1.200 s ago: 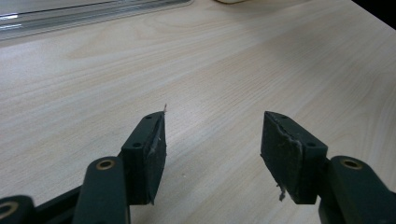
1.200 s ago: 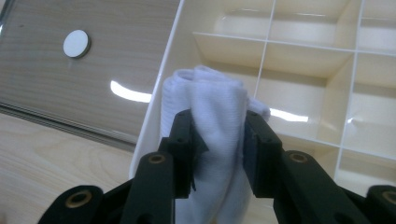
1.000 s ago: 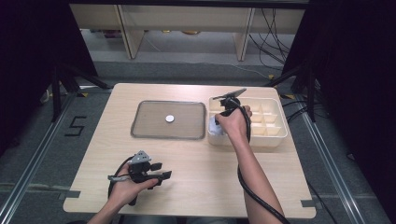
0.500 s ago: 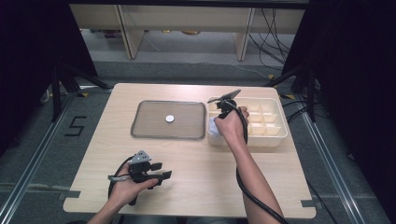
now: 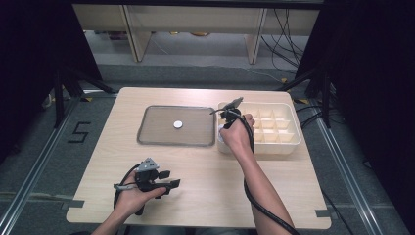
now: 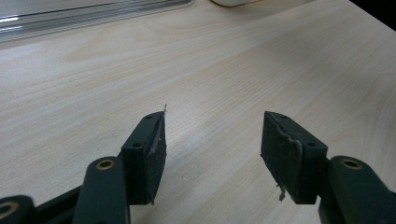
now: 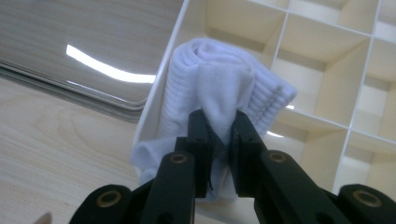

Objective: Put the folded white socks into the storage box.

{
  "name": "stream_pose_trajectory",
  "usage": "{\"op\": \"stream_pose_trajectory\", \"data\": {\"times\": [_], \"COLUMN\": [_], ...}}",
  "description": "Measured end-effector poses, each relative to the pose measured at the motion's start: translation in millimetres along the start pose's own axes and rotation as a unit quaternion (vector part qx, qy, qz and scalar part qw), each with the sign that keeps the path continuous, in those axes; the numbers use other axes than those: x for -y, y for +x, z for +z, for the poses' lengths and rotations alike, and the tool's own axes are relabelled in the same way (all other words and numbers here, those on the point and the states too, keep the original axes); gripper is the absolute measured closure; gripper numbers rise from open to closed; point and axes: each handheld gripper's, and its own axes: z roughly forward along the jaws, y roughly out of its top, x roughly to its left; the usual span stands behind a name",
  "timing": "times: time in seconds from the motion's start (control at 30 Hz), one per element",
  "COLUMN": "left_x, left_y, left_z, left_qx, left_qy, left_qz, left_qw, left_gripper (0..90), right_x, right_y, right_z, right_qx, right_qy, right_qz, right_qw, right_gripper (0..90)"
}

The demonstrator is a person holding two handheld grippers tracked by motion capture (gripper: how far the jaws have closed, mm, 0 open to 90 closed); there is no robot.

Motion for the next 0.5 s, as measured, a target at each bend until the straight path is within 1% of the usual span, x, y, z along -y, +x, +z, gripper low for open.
{"op": "stream_pose_trajectory", "data": {"times": [0.07,0.1,0.13,0.17,0.2,0.23,0.27,0.3,0.4,0.43,0.5], "left_x": [0.1,0.0,0.1,0.1,0.0,-0.1,0.0,0.0,0.0,-0.1,-0.1], "left_y": [-0.1,-0.2,-0.3,-0.3,-0.3,-0.1,-0.4,-0.3,-0.2,-0.1,-0.3], "left_z": [-0.1,-0.6,-1.0,-0.8,-0.6,-0.5,-0.4,-0.6,-0.7,-0.7,-0.6], "left_qx": [0.001,0.001,-0.002,-0.001,-0.002,-0.001,-0.001,0.0,-0.001,-0.001,-0.001], "left_qy": [0.0,0.001,0.001,-0.001,-0.001,-0.001,-0.001,0.001,0.0,0.0,-0.001], "left_qz": [0.002,0.002,0.003,0.001,0.0,0.0,-0.001,0.002,0.002,0.002,0.0], "left_qw": [1.0,1.0,1.0,1.0,1.0,1.0,1.0,1.0,1.0,1.0,1.0], "left_gripper": [39.9,39.9,39.9,39.9,39.9,39.9,39.9,39.9,39.9,39.9,39.9], "right_x": [0.9,1.2,1.8,2.0,2.2,2.3,2.2,1.9,0.7,0.5,0.7], "right_y": [-0.8,-0.8,-1.6,-1.9,-2.6,-3.2,-3.3,-3.7,-3.8,-3.8,-3.7], "right_z": [4.8,7.6,9.4,9.9,10.7,10.7,9.9,10.3,10.1,10.5,10.9], "right_qx": [-0.004,-0.004,-0.012,-0.011,-0.008,-0.009,-0.015,-0.016,-0.018,-0.022,-0.021], "right_qy": [0.007,0.014,0.014,0.016,0.014,0.013,0.015,0.016,0.022,0.024,0.024], "right_qz": [-0.003,0.003,0.008,0.009,0.005,0.002,0.003,0.003,0.005,0.006,0.003], "right_qw": [1.0,0.9999,0.9998,0.9998,0.9999,0.9999,0.9998,0.9997,0.9996,0.9995,0.9995], "right_gripper": [81.3,81.4,81.4,81.4,81.4,81.5,81.4,81.5,81.5,81.4,81.5]}}
